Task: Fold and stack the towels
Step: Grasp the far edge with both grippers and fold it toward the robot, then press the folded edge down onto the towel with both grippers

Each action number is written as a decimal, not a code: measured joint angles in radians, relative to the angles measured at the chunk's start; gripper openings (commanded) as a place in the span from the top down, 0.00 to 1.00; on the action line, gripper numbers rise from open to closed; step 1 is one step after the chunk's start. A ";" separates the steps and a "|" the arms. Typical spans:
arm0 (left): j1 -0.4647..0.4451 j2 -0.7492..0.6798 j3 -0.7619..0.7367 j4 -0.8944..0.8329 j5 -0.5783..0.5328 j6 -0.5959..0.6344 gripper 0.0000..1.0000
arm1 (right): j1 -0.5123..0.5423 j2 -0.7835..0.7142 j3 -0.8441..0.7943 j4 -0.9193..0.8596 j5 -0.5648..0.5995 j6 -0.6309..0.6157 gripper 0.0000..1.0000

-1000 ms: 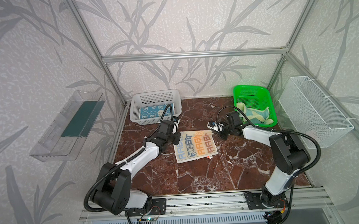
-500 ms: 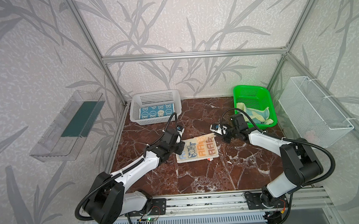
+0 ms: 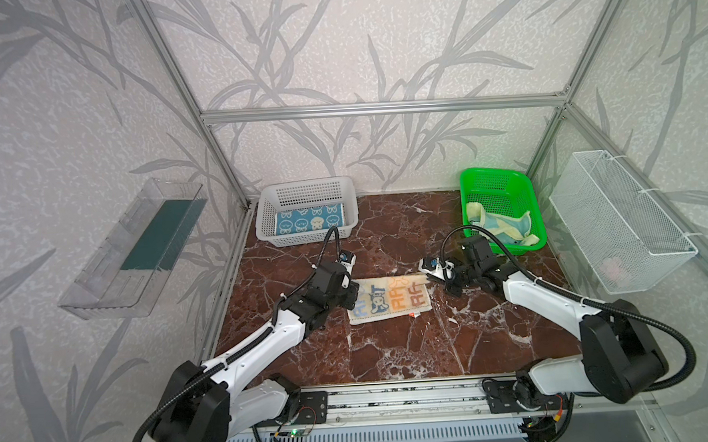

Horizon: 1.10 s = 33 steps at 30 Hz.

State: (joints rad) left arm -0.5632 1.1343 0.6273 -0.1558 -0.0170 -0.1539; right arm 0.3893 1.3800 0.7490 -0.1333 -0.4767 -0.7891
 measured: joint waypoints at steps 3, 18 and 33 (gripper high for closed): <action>-0.010 -0.029 -0.025 0.001 0.011 -0.001 1.00 | 0.001 -0.005 -0.014 -0.027 0.007 0.004 1.00; -0.045 -0.050 -0.101 0.001 0.022 -0.058 1.00 | 0.030 -0.002 -0.029 -0.111 0.014 0.041 1.00; -0.056 0.007 -0.146 0.055 0.035 -0.123 0.98 | 0.093 0.149 -0.019 -0.152 0.068 0.055 0.93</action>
State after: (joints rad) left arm -0.6197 1.1416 0.4812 -0.1013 0.0185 -0.2771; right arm 0.4820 1.5291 0.7300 -0.2852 -0.4088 -0.7345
